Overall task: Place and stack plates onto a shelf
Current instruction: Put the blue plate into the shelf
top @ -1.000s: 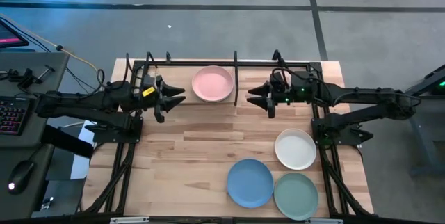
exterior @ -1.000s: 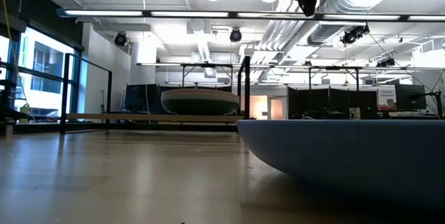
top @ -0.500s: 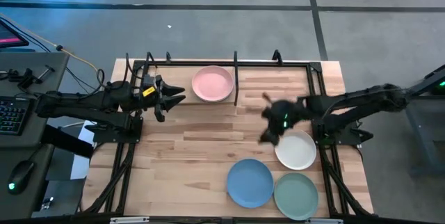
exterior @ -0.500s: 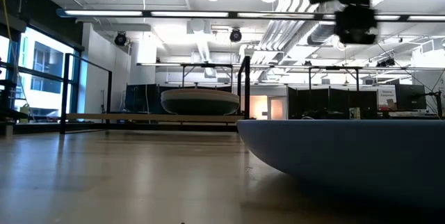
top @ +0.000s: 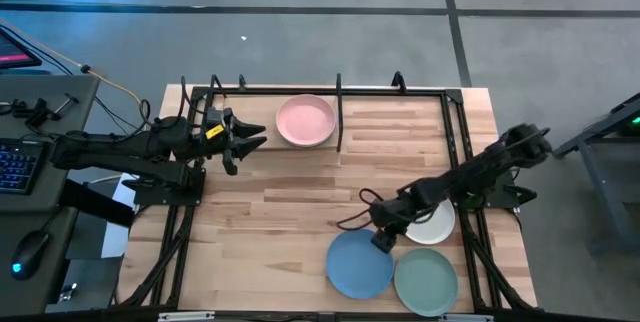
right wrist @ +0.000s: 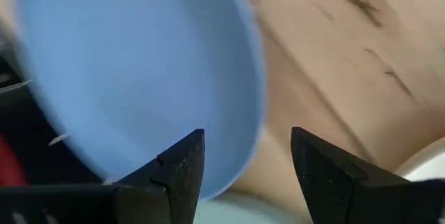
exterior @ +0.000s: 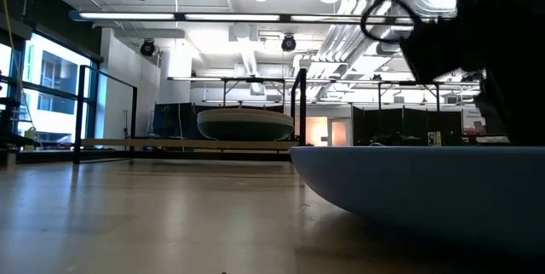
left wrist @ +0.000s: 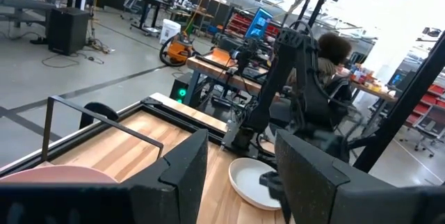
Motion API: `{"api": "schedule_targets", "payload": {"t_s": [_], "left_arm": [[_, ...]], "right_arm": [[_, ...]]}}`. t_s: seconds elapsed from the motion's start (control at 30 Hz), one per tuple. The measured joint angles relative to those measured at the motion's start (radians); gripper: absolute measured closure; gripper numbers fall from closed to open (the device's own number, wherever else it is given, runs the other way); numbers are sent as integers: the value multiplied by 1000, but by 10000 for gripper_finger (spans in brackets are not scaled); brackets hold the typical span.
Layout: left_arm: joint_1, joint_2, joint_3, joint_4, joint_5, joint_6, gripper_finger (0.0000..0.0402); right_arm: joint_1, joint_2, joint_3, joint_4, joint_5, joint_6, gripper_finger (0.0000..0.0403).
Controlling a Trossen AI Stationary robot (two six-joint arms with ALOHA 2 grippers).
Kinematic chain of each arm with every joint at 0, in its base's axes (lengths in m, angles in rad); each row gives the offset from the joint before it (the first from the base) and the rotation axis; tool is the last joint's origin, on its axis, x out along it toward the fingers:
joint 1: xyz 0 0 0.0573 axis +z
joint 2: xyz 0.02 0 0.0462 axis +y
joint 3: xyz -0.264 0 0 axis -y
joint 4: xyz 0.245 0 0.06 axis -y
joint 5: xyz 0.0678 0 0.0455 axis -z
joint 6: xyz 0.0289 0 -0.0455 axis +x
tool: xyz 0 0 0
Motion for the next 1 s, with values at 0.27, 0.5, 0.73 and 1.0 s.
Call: {"api": "schedule_targets", "payload": {"t_s": [0.27,0.5,0.73,1.0], "left_arm": [[0,0,0,-6,0,0,245],[0,0,0,-10,0,10,245],[0,0,0,-22,0,60,245],[0,0,0,-1,1,61,245]], "right_arm": [[-1,90,0,90,7,34,213],[-2,92,0,76,38,32,342],[-38,82,0,117,8,25,396],[-184,-46,31,179,51,-6,402]]}}
